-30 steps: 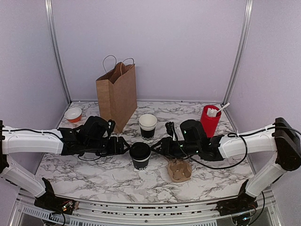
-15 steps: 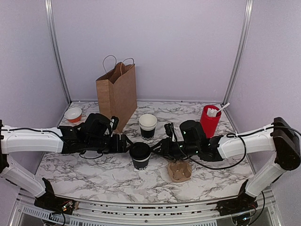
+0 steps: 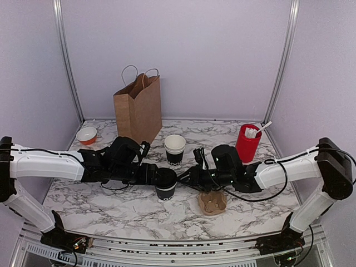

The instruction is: Pack the takeout coffee

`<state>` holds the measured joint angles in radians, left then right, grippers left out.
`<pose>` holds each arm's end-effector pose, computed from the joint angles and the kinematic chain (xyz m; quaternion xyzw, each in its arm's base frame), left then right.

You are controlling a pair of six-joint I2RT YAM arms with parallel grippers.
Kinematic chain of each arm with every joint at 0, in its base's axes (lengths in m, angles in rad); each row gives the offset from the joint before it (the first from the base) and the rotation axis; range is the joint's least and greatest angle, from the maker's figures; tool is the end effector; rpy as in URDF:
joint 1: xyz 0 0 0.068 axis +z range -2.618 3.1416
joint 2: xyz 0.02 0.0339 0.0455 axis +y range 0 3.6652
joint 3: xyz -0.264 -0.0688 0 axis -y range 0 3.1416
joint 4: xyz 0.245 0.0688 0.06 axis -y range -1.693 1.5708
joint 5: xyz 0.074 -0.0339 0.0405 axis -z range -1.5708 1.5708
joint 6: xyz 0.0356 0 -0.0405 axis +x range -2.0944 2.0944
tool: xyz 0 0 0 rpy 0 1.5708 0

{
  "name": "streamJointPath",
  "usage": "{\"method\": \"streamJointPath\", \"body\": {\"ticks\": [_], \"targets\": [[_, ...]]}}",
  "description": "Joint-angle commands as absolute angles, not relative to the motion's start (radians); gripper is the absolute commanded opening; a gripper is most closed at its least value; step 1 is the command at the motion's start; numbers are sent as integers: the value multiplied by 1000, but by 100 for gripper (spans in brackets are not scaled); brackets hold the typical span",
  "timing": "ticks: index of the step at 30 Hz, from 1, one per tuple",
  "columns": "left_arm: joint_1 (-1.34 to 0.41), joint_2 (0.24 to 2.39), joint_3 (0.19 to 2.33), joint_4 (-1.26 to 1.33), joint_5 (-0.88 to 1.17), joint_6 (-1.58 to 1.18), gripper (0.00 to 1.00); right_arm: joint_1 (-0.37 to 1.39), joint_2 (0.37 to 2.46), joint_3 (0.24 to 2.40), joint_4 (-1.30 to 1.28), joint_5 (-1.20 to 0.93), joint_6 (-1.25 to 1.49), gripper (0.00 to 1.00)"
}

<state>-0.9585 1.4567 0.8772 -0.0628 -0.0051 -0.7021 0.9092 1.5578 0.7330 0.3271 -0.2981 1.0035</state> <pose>0.1815 -0.2581 0.2262 0.1132 0.8870 -0.3290 0.3038 0.1895 0.2604 0.1867 -0.0358 0.8526 0.4866 0.1871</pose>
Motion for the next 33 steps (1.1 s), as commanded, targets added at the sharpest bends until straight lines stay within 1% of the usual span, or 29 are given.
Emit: {"method": "streamJointPath", "body": {"ticks": [1, 11, 19, 23, 27, 33], "targets": [[-973, 1478, 914, -48, -15, -693, 70, 905, 1588, 738, 382, -315, 1021, 28], [-989, 1487, 907, -49, -22, -721, 66, 904, 1616, 755, 406, -313, 1030, 25], [-989, 1467, 891, -51, -71, -776, 66, 905, 1523, 710, 361, -244, 1037, 24], [-988, 1460, 881, -43, -84, -793, 66, 910, 1499, 691, 378, -236, 1057, 26], [-989, 1459, 878, -42, -87, -797, 66, 928, 1536, 702, 424, -257, 1078, 29], [-989, 1461, 876, -40, -80, -801, 65, 936, 1585, 708, 487, -270, 1104, 29]]}}
